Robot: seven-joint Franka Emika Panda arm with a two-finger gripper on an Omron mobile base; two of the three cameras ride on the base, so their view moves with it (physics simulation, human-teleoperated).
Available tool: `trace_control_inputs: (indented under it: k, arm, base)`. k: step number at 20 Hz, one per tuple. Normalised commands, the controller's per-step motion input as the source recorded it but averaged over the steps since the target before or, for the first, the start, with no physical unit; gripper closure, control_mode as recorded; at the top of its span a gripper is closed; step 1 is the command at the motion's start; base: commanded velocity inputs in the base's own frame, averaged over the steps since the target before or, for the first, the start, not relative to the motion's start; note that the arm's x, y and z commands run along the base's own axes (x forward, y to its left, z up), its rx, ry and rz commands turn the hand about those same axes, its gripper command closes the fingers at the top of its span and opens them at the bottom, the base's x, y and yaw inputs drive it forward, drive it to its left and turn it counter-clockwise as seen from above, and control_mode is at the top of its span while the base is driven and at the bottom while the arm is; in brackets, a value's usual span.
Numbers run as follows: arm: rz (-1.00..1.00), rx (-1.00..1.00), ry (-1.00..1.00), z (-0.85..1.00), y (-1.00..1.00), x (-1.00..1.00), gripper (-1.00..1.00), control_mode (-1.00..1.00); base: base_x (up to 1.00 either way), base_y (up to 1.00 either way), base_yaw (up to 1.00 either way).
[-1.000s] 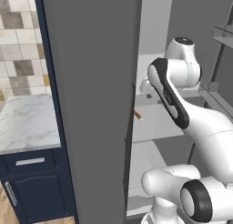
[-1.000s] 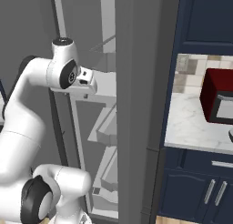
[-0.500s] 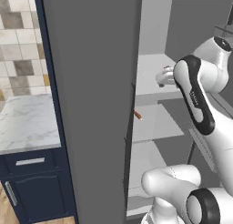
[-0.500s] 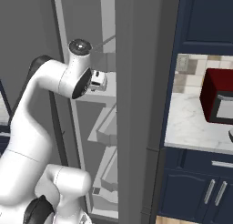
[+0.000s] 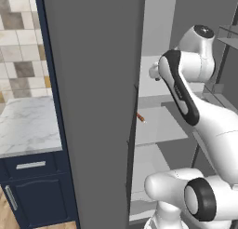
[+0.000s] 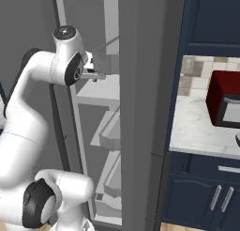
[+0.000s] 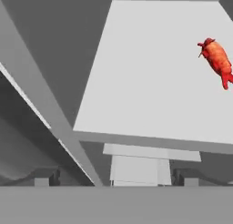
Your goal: Take the fish from the fridge and place it on the digital scale on the counter by the fridge. Wait a few seconds for a reading, then move it to the plate on the dining counter.
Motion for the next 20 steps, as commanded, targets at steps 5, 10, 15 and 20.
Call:
trace_control_inputs:
  k: [5, 10, 15, 20]
  arm:
    - [-0.12, -0.02, 0.11, 0.03, -0.28, 0.46, -1.00, -1.00]
    - [0.00, 0.00, 0.05, -0.08, -0.51, 0.65, -1.00, -1.00]
    - [0.00, -0.03, 0.05, -0.12, -0.31, 0.41, -1.00, -1.00]
    - [0.00, -0.08, 0.09, -0.39, -0.06, 0.50, -1.00, -1.00]
  base:
    - [0.00, 0.00, 0.00]
    - [0.00, 0.00, 0.00]
    - [0.00, 0.00, 0.00]
    - [0.00, 0.00, 0.00]
